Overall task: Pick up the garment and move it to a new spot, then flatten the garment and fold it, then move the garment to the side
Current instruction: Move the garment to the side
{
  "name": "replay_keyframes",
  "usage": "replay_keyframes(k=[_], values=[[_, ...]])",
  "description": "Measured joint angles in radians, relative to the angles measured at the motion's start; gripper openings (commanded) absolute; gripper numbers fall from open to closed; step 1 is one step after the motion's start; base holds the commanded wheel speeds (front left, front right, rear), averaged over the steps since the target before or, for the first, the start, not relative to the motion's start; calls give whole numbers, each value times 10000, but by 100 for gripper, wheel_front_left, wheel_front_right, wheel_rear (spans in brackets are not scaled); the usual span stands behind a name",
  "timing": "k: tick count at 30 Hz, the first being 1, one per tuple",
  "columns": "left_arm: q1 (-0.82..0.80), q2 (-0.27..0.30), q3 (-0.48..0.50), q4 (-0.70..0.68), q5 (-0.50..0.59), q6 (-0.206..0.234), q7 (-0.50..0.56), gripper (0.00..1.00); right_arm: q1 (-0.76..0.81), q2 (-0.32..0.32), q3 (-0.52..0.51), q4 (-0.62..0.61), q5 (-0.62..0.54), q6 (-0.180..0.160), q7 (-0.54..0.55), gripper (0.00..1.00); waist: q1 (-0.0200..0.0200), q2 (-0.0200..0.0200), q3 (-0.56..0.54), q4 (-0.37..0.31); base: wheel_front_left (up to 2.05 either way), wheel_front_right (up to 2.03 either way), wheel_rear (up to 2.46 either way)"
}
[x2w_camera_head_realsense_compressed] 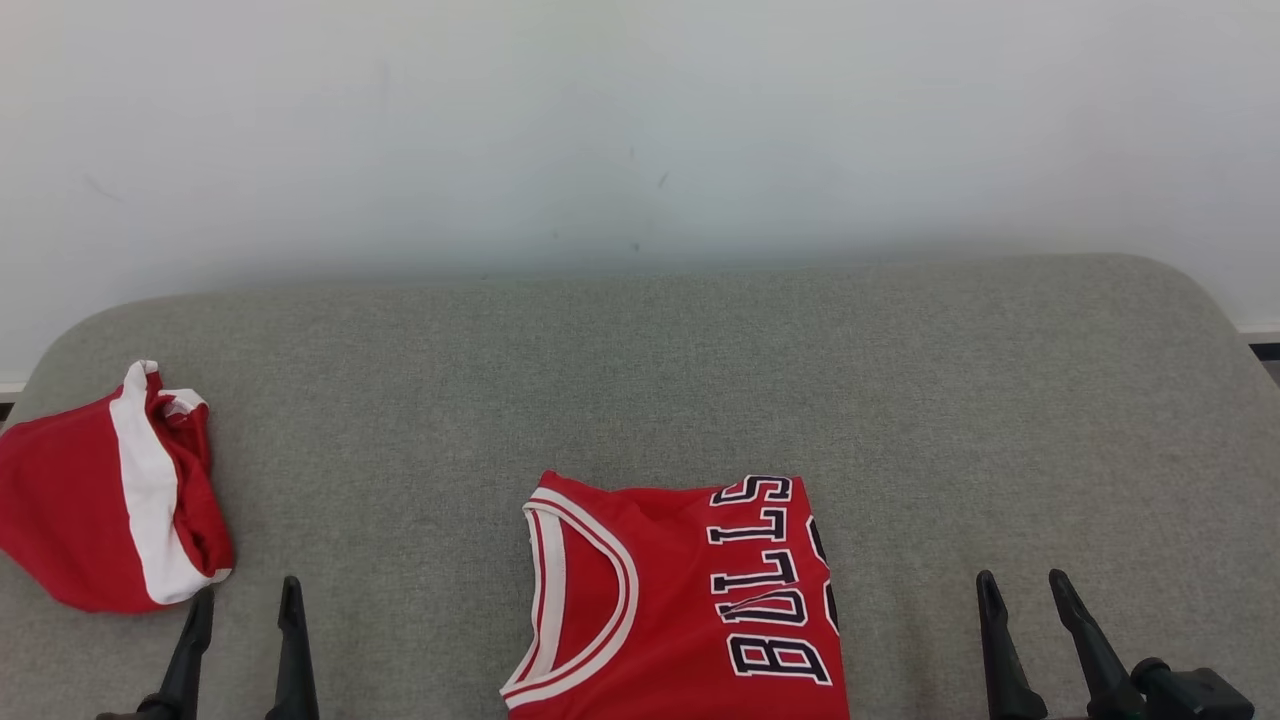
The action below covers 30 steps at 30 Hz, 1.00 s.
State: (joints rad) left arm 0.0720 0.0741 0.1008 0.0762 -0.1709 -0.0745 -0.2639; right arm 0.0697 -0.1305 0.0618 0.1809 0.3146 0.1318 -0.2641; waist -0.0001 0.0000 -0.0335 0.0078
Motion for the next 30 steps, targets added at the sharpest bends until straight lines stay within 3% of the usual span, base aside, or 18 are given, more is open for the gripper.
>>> replay_keyframes(k=[9, 30], values=[[170, -17, 244, 17, 656, -27, 0, 100, 187, -6, -13, -171, -182, 0, 2, 100, 0, 0, -121, 23, 0, 0, 0], [7, -25, 322, 679, 642, -316, 0, 100, 334, 48, 54, -136, -433, 0, 0, 100, 2, 0, -49, -33, 0, 0, 0]])
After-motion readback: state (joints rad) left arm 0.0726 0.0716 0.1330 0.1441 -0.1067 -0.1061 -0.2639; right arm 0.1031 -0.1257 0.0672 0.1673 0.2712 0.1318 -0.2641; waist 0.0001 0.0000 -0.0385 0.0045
